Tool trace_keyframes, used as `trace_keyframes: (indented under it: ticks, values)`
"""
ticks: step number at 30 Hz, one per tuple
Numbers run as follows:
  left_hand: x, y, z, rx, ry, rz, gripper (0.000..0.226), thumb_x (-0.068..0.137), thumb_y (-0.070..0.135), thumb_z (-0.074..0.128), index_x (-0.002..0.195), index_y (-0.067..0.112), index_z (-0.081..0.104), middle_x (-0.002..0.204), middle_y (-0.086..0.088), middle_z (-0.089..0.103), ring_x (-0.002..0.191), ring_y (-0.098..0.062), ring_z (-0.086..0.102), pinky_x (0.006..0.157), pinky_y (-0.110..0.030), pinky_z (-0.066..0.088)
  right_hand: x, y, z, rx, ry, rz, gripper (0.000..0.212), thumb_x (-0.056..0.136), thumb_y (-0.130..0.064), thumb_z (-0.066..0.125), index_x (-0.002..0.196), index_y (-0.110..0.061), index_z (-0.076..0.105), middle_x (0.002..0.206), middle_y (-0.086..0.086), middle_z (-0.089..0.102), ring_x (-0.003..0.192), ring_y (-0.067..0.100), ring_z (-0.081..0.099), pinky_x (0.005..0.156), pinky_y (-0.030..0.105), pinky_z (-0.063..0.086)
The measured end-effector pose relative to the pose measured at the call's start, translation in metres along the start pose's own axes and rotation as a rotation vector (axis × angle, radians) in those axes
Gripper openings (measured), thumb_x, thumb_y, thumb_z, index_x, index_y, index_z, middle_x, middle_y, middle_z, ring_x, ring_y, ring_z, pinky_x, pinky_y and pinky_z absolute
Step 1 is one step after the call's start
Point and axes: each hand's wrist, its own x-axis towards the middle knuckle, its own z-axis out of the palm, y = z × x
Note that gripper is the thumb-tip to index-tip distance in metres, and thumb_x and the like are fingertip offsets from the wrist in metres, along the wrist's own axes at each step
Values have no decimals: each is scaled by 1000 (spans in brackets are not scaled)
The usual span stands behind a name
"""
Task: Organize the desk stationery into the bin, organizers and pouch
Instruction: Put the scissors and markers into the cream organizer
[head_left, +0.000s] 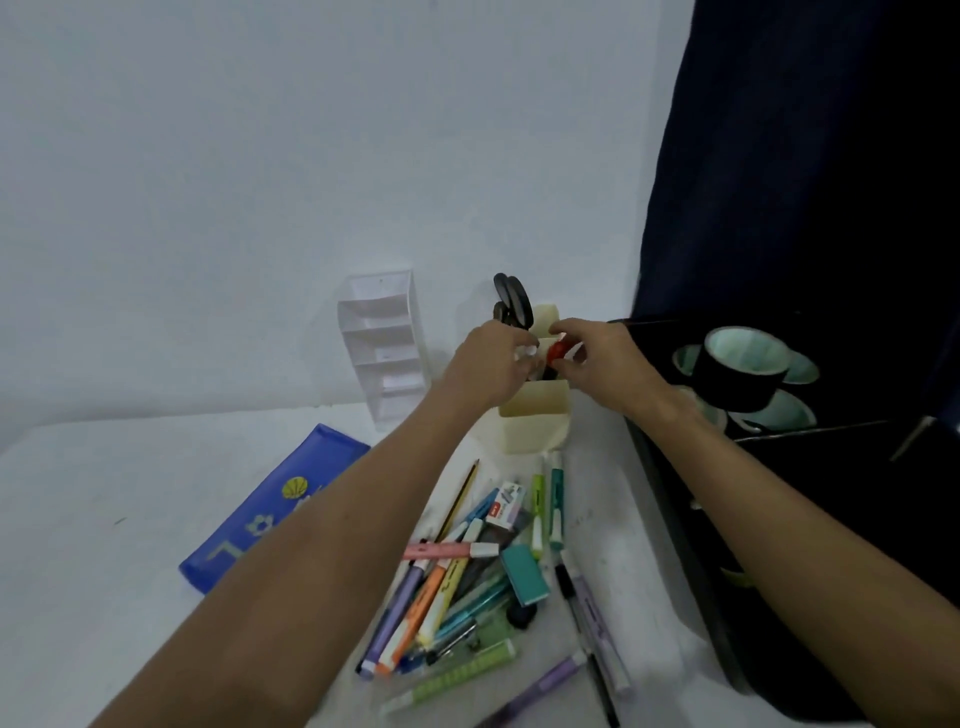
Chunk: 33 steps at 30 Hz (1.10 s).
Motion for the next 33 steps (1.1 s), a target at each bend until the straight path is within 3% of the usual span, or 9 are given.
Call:
trace_keyframes:
  ticks: [4,8,11,15,18,21,25,30,33]
  values:
    - [-5,-2,-1,36,-121,-7,41,93,30,52,132,19,54,131,-12,55,115,-29,55,96,-38,46,-4,2,3,79,-60,44,52,86,-17,68,135,-17,51,112,5,65,73,10,60,66,7,44]
    - [-31,-4,-15,-21,3,30,48,89,25,53,137,19,47,126,-12,54,116,-26,51,92,-26,35,-14,-4,-1,33,-30,38,57,84,-17,69,137,-20,49,117,3,60,80,16,63,70,18,47]
    - [-66,-19,-30,-26,56,8,43,89,23,57,131,20,53,128,-8,53,117,-21,51,90,-20,30,-30,-23,-6,-28,-52,-24,44,84,-15,69,127,-16,58,108,3,61,79,16,60,72,21,47]
    - [-121,-45,-54,-16,1,-116,34,89,26,60,123,24,59,122,0,56,103,-13,56,84,-18,36,-59,-57,-3,-62,-264,-103,26,85,-17,68,111,-15,66,96,-3,62,81,15,60,74,21,49]
    - [-164,-62,-69,30,-102,-239,28,89,25,62,117,22,63,108,4,57,90,-10,55,80,-19,38,-79,-83,10,-101,-429,-228,18,86,-19,67,104,-16,69,90,-8,64,74,4,58,63,7,43]
    - [-213,-83,-73,60,-209,-393,4,85,22,65,88,23,68,89,7,66,82,-11,61,63,-16,41,-97,-105,35,-125,-589,-367,14,85,-17,66,98,-14,72,90,-5,68,63,-3,51,59,1,38]
    - [-269,-98,-59,75,-313,-512,11,80,30,71,71,27,64,79,7,66,69,-6,60,61,-17,45,-108,-116,70,-246,-799,-467,17,87,-20,65,100,-15,72,100,1,70,76,6,55,71,16,40]
    - [-301,-102,-32,71,-303,-632,19,77,49,69,87,33,66,89,8,65,79,-8,59,75,-24,50,-89,-102,95,-383,-696,-392,15,85,-17,62,98,-16,70,104,6,67,88,19,61,79,30,51]
    - [-304,-98,-22,76,-239,-660,36,79,54,65,109,33,65,88,10,62,78,-8,57,70,-22,46,-77,-92,99,-407,-667,-330,16,85,-15,60,99,-15,69,107,6,64,90,20,61,76,28,49]
